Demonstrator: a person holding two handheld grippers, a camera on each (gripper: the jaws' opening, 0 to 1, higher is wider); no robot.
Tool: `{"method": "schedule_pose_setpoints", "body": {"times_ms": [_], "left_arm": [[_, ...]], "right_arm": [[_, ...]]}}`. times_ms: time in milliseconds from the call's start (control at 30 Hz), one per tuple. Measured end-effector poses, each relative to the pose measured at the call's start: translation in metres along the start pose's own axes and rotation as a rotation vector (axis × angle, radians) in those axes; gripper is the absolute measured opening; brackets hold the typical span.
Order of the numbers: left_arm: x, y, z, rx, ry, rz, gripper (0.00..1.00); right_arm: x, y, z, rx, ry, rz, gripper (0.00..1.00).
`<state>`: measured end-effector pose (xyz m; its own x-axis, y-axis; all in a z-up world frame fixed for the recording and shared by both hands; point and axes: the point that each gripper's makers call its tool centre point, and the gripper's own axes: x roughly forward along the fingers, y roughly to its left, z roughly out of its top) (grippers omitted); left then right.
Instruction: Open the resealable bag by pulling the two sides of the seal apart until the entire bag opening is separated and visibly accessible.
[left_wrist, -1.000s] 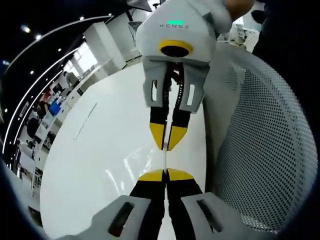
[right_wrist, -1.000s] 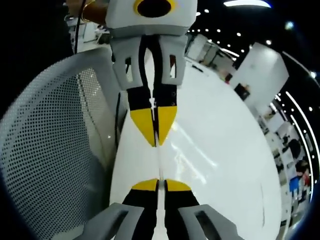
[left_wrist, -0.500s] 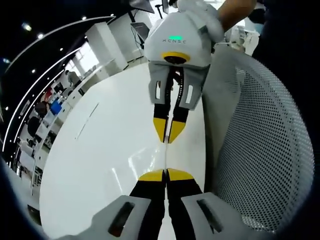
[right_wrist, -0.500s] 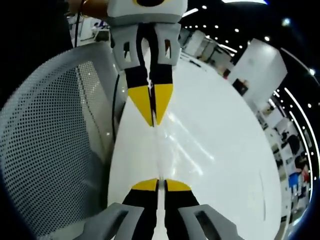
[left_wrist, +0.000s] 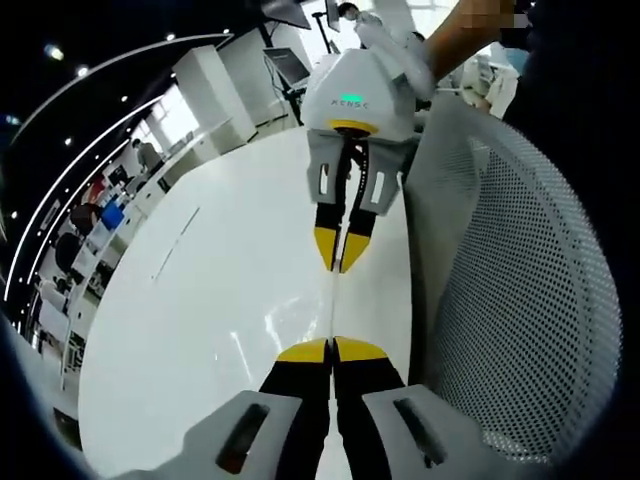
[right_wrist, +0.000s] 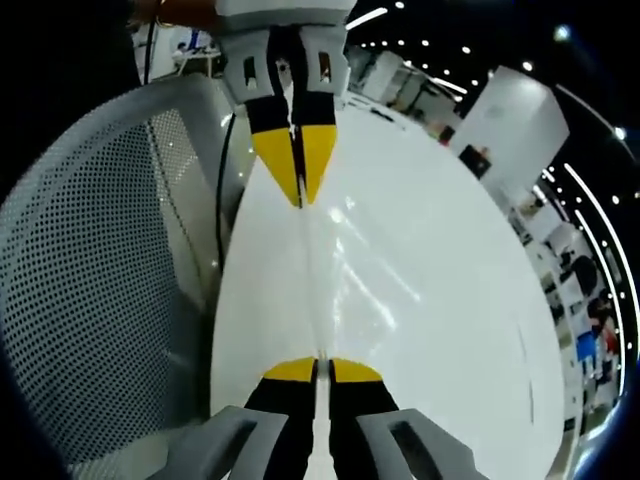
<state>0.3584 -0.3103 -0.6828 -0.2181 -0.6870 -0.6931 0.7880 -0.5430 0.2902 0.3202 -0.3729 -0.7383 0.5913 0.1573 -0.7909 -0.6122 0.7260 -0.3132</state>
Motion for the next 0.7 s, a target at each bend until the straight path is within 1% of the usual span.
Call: {"method": "schedule_pose_setpoints", "body": {"times_ms": [367,700], "left_arm": [[0.0,-0.002,-0.001,0.007,0.004,-0.006,0.0],[0.001,-0.003,0.0,0.011,0.006,-0.017,0.0]], "right_arm": [[-0.004,0.001,-0.017,0.02,0.03,-0.003,0.0],[-0.006,0.0,-0.028,0.034,0.051,-0.005,0.0]]}}
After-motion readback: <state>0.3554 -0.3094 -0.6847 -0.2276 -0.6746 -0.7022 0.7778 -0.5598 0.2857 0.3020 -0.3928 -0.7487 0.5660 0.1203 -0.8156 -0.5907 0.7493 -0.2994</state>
